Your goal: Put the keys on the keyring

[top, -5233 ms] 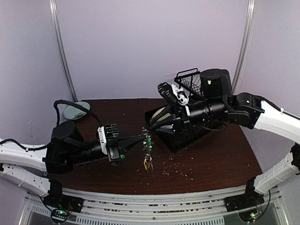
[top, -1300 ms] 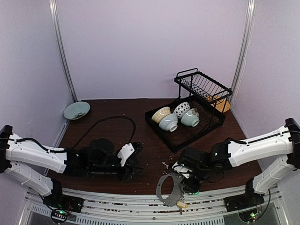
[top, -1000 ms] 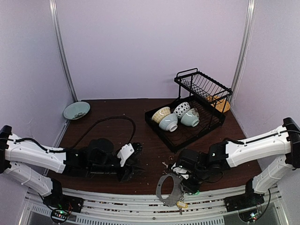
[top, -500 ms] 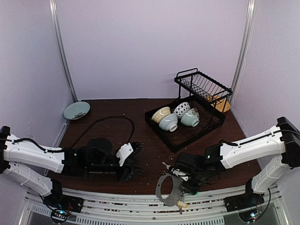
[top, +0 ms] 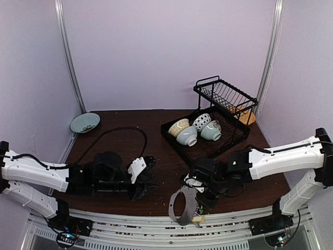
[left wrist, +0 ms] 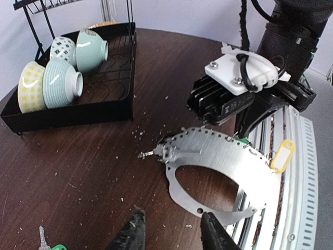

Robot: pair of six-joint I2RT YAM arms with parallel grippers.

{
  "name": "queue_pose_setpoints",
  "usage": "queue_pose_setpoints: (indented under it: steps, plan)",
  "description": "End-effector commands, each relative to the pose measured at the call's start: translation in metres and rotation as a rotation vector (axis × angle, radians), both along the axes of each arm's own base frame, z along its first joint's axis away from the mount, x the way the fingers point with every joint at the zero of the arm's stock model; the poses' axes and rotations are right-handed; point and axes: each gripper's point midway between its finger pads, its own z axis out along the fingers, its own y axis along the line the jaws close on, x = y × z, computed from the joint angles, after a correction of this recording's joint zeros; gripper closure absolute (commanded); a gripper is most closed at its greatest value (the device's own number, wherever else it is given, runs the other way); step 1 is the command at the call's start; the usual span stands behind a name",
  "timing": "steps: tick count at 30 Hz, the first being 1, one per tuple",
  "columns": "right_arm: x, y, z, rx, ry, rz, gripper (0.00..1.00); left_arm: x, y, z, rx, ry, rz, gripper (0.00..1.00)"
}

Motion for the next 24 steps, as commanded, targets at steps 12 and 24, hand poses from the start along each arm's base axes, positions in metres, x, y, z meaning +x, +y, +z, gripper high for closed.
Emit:
queue_pose_setpoints:
  steps: [12, 24]
  plan:
    - [-0.008, 0.082, 0.166, 0.413, -0.201, 0.478, 1.0, -0.037, -0.047, 0.121, -0.265, -0.267, -0.27, 0.75]
    - [-0.01, 0.092, 0.189, 0.41, -0.276, 0.579, 1.0, -0.046, -0.05, 0.114, -0.203, -0.291, -0.334, 0.85]
